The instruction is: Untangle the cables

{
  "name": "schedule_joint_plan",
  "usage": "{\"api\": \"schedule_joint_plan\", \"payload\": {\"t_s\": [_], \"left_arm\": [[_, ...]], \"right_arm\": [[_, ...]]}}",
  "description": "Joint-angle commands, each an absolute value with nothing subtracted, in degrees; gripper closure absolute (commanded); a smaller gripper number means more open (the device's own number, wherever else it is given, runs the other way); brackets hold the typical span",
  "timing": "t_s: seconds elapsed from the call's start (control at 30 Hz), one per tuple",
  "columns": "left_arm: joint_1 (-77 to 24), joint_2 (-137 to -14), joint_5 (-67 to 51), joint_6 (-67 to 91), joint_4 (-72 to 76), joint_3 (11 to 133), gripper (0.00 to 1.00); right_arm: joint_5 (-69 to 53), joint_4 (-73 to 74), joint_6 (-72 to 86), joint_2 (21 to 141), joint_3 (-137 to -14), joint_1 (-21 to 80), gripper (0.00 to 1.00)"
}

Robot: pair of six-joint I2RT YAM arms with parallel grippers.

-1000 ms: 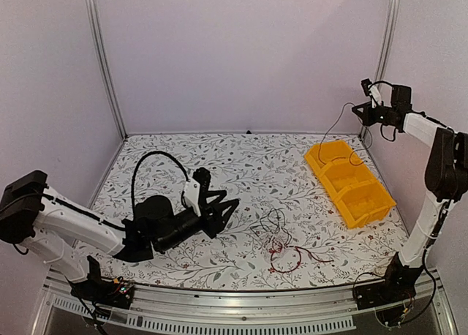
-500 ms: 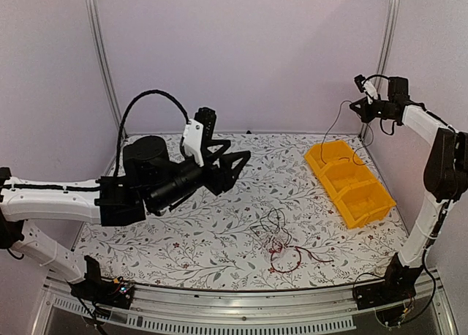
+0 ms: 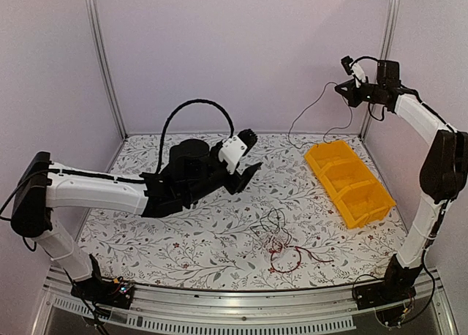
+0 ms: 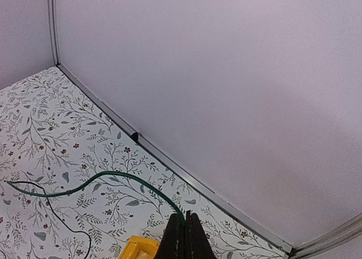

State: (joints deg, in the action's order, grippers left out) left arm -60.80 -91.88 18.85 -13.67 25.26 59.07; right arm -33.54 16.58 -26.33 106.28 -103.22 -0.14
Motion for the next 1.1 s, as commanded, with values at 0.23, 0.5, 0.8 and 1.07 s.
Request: {"api": "schedule_joint_plan", "payload": {"t_s": [0.23,0.5,0.8,1.07], "left_arm": [[-57.42,-87.62,14.69,-19.73,30.68,53.17,0.35],[-57.54,-88.20,14.42,-19.33,30.14,53.56,0.35],[-58.17,-88.68,15.21,-19.29,29.55,53.88,0.35],[-59.28,-87.95,15.79,-18.76,28.39,54.65,0.35]], "right_arm": [[-32.90,15.37,-19.47,112.25,-98.11,-7.95,1.00],[-32.19,14.91,-17.63,114.19,-98.32,-9.14,1.00],[-24.95,15.12,-19.77,112.35,-96.96,-9.10,1.00],[-28.08,24.56,-30.36,111.91,-95.71,-7.01,1.00]]}}
